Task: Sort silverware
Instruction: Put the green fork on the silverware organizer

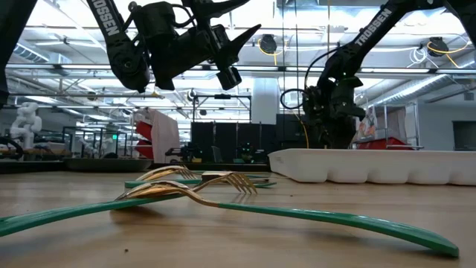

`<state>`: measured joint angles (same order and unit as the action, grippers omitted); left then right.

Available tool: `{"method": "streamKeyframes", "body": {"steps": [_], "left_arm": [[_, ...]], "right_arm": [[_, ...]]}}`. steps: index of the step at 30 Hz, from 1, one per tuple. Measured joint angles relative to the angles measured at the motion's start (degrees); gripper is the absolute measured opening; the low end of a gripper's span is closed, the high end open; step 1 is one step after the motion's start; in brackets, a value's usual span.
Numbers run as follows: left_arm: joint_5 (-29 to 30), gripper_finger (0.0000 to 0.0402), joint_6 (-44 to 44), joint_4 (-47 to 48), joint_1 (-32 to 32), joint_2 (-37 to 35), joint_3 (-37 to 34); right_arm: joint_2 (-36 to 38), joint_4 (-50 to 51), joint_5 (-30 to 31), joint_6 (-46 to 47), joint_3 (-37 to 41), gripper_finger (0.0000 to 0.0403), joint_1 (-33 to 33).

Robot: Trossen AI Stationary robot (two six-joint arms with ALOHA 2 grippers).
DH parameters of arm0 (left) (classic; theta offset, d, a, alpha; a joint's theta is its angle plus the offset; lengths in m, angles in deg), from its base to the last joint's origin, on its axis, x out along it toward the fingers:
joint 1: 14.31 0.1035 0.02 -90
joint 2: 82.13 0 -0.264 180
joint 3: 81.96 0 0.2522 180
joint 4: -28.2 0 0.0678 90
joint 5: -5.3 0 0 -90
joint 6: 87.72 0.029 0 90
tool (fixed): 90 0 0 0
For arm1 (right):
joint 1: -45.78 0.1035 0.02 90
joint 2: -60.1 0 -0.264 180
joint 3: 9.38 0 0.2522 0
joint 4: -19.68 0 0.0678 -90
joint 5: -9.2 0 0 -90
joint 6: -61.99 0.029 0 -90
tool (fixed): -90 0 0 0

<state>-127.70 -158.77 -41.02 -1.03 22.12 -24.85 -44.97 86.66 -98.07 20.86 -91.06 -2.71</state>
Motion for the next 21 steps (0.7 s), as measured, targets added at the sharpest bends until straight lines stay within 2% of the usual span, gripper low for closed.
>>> {"method": "streamKeyframes", "body": {"steps": [21], "left_arm": [[0.0, 0.0202, 0.0, 0.0, 0.0, 0.0, 0.0]], "right_arm": [[0.0, -3.0, 2.6, 1.9, 1.3, 0.0001, 1.1]]}}
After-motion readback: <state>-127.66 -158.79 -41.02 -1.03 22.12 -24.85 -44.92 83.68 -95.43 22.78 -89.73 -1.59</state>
